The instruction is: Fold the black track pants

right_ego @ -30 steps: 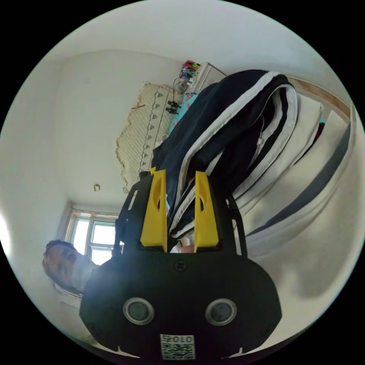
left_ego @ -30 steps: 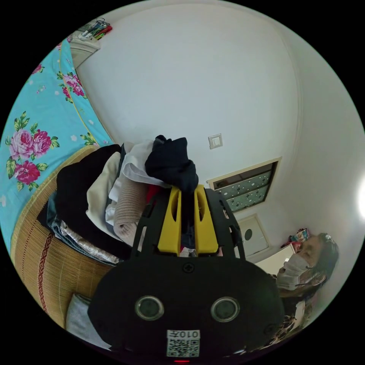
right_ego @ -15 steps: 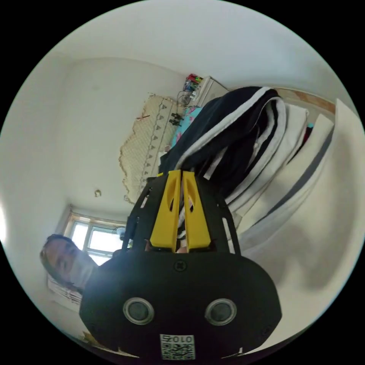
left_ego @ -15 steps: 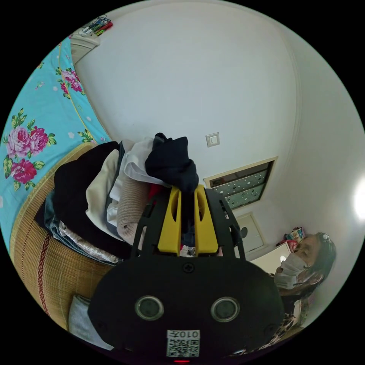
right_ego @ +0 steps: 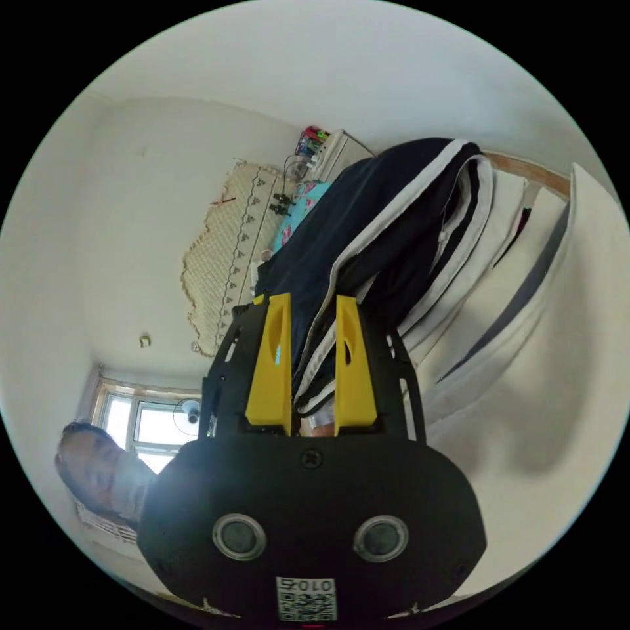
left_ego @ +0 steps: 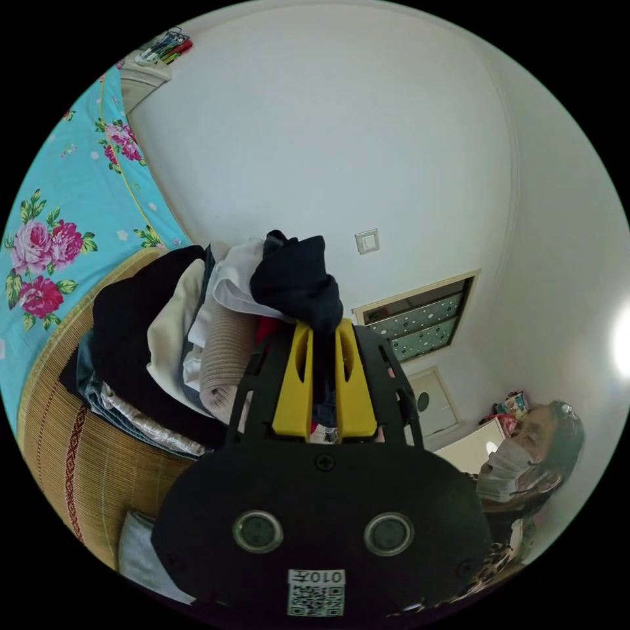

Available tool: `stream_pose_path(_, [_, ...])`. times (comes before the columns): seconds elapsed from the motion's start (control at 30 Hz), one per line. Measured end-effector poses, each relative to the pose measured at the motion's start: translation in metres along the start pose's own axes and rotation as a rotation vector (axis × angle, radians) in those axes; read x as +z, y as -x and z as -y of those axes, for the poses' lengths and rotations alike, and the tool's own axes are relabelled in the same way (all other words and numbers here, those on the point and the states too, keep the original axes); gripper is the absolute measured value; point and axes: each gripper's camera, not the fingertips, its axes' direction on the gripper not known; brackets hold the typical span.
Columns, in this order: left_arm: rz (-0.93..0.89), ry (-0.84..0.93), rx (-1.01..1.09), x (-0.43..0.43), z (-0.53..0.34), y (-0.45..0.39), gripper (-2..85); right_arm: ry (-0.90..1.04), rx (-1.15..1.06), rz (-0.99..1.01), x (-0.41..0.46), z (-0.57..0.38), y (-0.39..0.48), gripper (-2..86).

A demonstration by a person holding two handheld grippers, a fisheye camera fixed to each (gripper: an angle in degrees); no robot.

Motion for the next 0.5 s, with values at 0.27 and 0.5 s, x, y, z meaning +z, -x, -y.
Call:
stream_pose_path(0.27, [0.025,-0.002,-0.009,-0.006,-0.014,-0.009,6.0,-0.102,-0.074,0.017,-0.019,-0.013,0.030,2.6])
stream_pose_path(0.5, [-0.062,-0.033,-0.093,-0.001,-0.032,0.007,5.3,-0.065,-0.018,-0.050,-0.018,-0.032,0.017,2.6])
